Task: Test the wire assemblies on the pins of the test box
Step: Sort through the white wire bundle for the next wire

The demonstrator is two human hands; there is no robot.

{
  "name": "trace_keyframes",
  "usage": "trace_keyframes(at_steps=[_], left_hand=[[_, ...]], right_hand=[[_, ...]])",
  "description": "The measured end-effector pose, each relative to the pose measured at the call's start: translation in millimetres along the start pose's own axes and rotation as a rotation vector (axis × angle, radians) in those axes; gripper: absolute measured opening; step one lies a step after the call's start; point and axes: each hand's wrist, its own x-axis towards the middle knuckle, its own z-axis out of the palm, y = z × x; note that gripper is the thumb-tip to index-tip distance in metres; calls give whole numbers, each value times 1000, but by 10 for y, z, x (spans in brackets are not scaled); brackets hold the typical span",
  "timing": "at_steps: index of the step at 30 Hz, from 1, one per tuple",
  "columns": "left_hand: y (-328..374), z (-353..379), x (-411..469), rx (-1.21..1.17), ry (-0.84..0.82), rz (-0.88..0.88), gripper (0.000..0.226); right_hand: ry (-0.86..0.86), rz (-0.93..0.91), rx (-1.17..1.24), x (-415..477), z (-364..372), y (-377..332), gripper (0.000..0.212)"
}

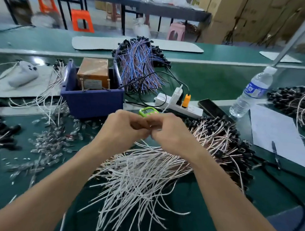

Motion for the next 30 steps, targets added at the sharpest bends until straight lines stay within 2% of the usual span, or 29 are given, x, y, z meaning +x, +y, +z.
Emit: trace_keyframes(at_steps=[2,5,7,10,13,15,19,21,24,27,30], left_hand=[[-92,-241,-57,-47,104,-27,17],[-312,-606,-195,-99,204,-95,7],[-502,-790,-306,-99,253,-130,14],[-791,-966,-487,-87,291,-193,18],[-935,-1004,-615,-61,306,-243,17],[-916,-959,-634,-42,328,-232,13],[-590,-645,-498,-72,192,-118,15],[-398,-417,-371,-100,99,-63,16],[-148,-69,-140,-99,-34,12,14],[94,283,105,-93,-169,49,18],[303,698,382,-117,-213,107,9]], right_hand=[[5,-5,162,146,208,-172,39],[-188,48,503,356,554,-415,38],[-281,34,520,448,786,-540,31],[-315,6,409,499,1092,-671,20],[-292,-2,295,504,1209,-708,21],[-235,19,329,471,1144,-683,25],[46,101,368,351,636,-418,34],[228,168,274,287,275,-173,32],[477,244,-123,124,-237,259,23],[475,360,-487,-125,-421,639,22],[412,332,-636,-344,-224,899,25]])
